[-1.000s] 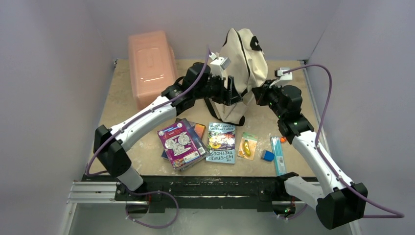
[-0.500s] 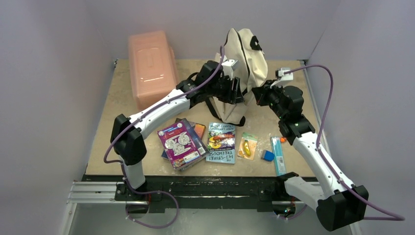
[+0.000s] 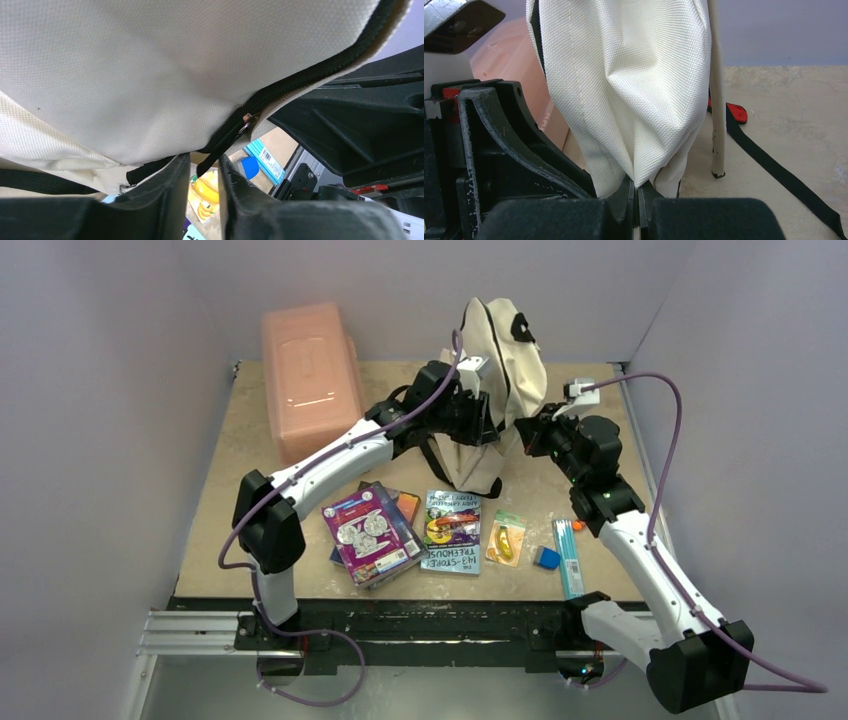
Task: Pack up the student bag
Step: Unzip the student bag at the center of the board.
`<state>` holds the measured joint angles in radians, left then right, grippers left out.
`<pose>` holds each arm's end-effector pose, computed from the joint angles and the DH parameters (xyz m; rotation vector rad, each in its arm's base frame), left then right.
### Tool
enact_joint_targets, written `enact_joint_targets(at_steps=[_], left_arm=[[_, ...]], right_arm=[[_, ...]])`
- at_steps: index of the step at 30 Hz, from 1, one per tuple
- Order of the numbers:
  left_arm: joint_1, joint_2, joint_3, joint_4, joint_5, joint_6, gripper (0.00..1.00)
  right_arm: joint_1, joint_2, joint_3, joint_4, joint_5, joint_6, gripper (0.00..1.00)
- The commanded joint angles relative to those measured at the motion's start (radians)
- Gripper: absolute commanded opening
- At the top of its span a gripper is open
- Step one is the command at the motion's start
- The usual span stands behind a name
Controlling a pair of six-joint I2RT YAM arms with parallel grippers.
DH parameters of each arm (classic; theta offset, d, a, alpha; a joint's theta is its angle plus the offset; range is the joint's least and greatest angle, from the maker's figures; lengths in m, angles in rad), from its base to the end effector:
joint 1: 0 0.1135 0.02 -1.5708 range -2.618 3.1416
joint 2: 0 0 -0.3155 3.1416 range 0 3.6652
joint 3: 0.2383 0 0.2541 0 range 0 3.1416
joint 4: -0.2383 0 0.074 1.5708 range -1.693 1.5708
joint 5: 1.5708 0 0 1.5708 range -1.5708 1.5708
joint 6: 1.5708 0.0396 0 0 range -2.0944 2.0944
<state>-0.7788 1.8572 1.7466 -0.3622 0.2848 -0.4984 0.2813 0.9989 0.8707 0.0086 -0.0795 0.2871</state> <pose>0.3202 -0.3317 0.3975 0.4974 2.1467 -1.0531 0.2052 0.0626 0.3932 -0.0555 1.7133 0.4915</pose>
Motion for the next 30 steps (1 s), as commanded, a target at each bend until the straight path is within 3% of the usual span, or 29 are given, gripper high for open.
enact_joint_targets(at_steps=[1,3,6,14,18,23,27,30], left_arm=[[-0.004,-0.004,0.040,0.048,0.032,-0.019,0.16],[-0.004,-0.017,0.037,0.055,0.054,-0.026,0.00],[0.001,-0.075,0.024,0.089,0.071,-0.093,0.00],[0.104,-0.124,0.095,0.365,0.233,-0.596,0.00],[0.127,-0.096,0.176,0.458,0.209,-0.761,0.00],[0.190,-0.034,0.322,0.414,0.119,-0.835,0.00],[0.242,0.020,0.443,0.260,0.096,-0.852,0.00],[0.241,0.029,0.434,0.340,0.166,-0.828,0.00]], right_arm=[[-0.003,-0.024,0.033,0.101,-0.031,-0.012,0.00],[-0.002,-0.017,0.038,0.084,-0.012,-0.027,0.00],[-0.001,-0.009,0.021,0.089,0.042,-0.103,0.00],[-0.002,0.027,-0.041,0.208,0.153,-0.158,0.00],[0.021,0.021,-0.092,0.292,0.217,-0.220,0.00],[0.039,-0.003,-0.152,0.373,0.309,-0.276,0.00],[0.045,0.000,-0.149,0.350,0.339,-0.247,0.00],[0.057,0.025,-0.106,0.291,0.296,-0.233,0.00]])
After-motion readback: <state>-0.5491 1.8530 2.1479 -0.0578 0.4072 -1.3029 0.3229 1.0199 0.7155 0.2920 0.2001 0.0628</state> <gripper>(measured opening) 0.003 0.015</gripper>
